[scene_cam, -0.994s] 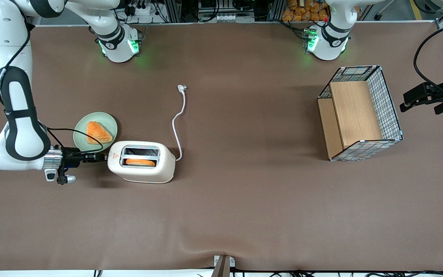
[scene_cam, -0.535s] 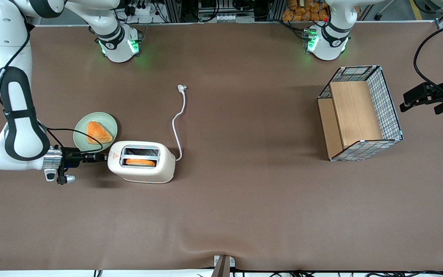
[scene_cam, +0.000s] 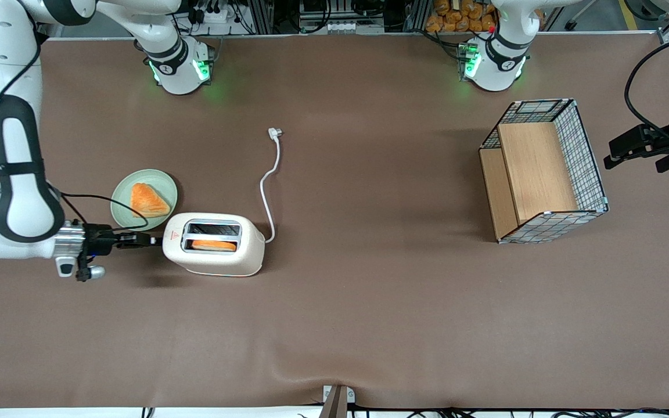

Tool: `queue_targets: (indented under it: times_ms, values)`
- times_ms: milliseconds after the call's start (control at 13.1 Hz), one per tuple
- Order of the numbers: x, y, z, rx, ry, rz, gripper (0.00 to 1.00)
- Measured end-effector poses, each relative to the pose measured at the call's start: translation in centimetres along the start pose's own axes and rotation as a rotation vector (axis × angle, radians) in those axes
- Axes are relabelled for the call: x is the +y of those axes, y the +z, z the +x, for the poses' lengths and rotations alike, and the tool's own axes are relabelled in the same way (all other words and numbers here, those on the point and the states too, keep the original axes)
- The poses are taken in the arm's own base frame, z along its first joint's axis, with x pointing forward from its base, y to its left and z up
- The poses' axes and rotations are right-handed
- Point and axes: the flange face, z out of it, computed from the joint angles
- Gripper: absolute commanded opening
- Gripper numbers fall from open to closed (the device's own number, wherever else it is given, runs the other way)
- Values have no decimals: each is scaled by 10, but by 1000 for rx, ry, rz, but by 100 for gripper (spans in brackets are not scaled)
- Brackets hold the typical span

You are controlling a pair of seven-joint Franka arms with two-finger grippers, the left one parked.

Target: Press toaster button with right arm

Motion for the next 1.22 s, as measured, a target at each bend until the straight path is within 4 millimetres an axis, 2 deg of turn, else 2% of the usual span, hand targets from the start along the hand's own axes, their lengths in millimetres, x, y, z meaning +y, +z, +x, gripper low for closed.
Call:
queue_targets:
  times_ms: [153,306,688,1223]
  values:
    - [-8,-29,3,-13,-19,-34,100]
    - [-13,-49,3,-21,-24,-53,100]
    - [-16,-66,1,-38,-46,-117,100]
    - [-85,-145,-25,-30,-131,-348,100]
